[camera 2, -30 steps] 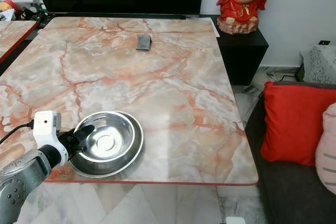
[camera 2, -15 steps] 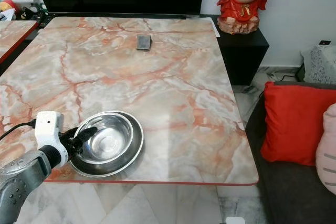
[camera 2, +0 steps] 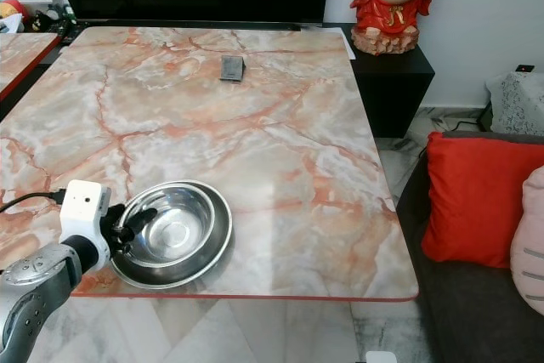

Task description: Setting the table

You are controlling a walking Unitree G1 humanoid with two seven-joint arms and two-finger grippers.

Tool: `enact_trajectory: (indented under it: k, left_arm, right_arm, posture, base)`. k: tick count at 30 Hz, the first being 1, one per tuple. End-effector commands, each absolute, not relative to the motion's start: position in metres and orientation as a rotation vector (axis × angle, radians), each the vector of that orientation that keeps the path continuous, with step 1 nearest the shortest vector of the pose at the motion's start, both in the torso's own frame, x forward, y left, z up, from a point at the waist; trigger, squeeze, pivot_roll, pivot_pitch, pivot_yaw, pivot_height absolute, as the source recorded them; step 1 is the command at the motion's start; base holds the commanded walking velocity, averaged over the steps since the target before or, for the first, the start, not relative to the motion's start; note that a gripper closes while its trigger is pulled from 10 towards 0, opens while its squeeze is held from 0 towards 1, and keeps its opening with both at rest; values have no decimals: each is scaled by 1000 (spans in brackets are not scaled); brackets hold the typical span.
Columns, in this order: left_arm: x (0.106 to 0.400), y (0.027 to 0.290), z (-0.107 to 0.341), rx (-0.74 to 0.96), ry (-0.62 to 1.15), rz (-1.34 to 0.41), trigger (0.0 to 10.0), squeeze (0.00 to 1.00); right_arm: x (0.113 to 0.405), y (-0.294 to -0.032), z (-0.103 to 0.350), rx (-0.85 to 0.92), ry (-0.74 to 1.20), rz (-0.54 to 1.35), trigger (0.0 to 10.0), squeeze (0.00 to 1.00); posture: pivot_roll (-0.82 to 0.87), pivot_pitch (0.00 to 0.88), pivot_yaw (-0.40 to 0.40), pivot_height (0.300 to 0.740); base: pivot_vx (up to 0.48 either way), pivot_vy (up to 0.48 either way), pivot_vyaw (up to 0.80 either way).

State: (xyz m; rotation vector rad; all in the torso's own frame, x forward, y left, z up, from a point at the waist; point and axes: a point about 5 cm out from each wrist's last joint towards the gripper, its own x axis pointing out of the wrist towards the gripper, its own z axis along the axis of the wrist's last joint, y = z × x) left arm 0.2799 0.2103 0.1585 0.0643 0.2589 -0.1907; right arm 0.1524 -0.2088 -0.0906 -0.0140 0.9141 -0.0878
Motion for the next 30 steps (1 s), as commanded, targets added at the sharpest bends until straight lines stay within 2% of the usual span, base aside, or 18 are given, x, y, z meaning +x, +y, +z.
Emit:
enact_trajectory:
  k: [1, 3, 7, 11, 16, 21, 26, 30]
  left_arm:
    - [278, 210, 158, 85, 262, -196, 10000, 0]
    - [278, 210, 158, 85, 262, -196, 10000, 0]
    - [278, 215, 184, 104, 66, -150, 10000, 0]
    - [277, 221, 191, 177, -10, -92, 10000, 0]
    - [267, 241, 201, 266, -156, 133, 10000, 0]
    - [259, 235, 199, 281, -211, 132, 10000, 0]
    - [251, 237, 183, 250, -215, 235, 10000, 0]
    - [251, 236, 181, 244, -224, 236, 10000, 0]
  right_arm:
    - [146, -210, -93, -19, 940, -88, 10000, 0]
    - [146, -210, -93, -19, 940, -88, 10000, 0]
    - [146, -210, -93, -22, 939, -86, 10000, 0]
    - [146, -211, -93, -23, 939, -86, 10000, 0]
    - [146, -211, -93, -23, 939, -86, 10000, 0]
    - [145, -211, -93, -25, 941, -82, 10000, 0]
    - [146, -210, -93, -22, 939, -82, 10000, 0]
    - [146, -210, -93, -22, 938, -83, 10000, 0]
  posture:
    - [81, 133, -16, 740]
    - [81, 133, -16, 740]
    - [82, 134, -21, 740]
    - [83, 133, -22, 740]
    - [79, 133, -22, 740]
    - [86, 130, -24, 740]
    - [79, 120, -20, 740]
    - [80, 113, -18, 740]
  base:
    - [0, 0, 0]
    - [0, 0, 0]
    - [0, 0, 0]
    - [0, 0, 0]
    - [0, 0, 0]
    - [0, 0, 0]
    - [0, 0, 0]
    - [0, 0, 0]
